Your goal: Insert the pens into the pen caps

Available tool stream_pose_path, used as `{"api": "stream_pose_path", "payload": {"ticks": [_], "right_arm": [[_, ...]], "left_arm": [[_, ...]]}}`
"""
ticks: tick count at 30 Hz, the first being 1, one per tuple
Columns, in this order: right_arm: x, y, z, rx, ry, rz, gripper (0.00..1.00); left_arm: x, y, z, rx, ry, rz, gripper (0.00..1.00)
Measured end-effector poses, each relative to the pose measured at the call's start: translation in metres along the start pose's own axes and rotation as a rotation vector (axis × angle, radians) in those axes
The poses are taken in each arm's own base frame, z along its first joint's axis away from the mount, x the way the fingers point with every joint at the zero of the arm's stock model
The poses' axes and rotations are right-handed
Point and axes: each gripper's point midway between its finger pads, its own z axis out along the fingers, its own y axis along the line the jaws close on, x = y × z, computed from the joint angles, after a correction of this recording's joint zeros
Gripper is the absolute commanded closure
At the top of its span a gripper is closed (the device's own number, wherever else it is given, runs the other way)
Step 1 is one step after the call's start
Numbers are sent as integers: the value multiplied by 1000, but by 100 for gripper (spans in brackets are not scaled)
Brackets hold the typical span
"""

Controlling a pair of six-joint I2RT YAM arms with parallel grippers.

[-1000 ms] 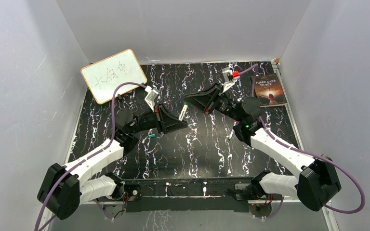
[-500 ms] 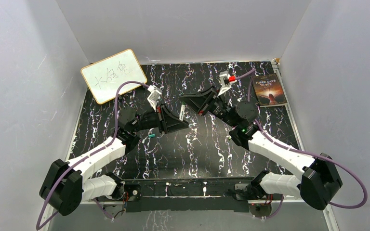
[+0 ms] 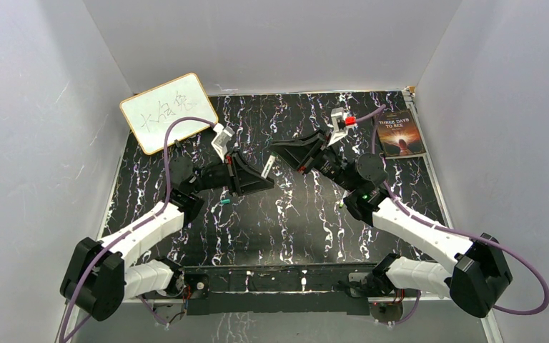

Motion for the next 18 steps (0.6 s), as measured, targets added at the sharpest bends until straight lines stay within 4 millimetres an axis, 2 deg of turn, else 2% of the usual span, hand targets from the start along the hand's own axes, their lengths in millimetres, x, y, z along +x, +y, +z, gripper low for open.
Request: {"api": "stream_pose_path", "payload": {"ticks": [18], "right_arm": [[7,-4,10,41,18,7,100]], "left_arm": [[4,12,2,-9,18,21,100]]}}
